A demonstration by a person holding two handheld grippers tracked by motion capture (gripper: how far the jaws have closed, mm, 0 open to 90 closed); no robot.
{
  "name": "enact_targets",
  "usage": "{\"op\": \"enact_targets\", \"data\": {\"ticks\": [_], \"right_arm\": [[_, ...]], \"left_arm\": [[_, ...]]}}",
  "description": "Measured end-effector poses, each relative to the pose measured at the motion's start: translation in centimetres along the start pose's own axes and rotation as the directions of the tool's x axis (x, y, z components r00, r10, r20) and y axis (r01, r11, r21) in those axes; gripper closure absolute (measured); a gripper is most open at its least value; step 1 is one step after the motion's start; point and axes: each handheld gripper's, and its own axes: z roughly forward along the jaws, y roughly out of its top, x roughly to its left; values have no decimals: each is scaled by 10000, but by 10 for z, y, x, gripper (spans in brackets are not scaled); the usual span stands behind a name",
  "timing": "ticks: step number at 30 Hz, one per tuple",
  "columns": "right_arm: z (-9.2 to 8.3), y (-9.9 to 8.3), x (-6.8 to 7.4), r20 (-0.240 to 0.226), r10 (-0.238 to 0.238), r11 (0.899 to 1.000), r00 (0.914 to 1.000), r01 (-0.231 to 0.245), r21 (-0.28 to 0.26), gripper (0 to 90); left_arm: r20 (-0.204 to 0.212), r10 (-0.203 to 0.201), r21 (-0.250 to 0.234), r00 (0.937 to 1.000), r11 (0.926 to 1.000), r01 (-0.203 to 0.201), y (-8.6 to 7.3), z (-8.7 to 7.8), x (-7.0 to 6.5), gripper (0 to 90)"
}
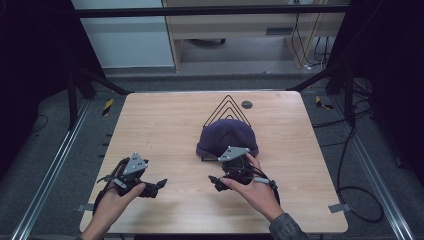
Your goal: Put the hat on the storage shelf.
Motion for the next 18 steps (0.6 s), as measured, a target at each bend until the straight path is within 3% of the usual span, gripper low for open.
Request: {"op": "enact_targets", "data": {"ticks": [6,10,18], "right_arm": [[9,-1,3,-97,-17,9998,10000,19,207,119],[17,1,5,-83,-118,9991,9999,121,410,121],[41,3,7,-488,-159,9941,9987,210,1066,119]], "left_arm": [[-155,76,247,9999,9997,-72,-10,2,5,61],[-259,-102,437,9996,9990,113,-17,7,10,61],[-381,-438,966,9983,9942,473,-35,21,22,69]]}}
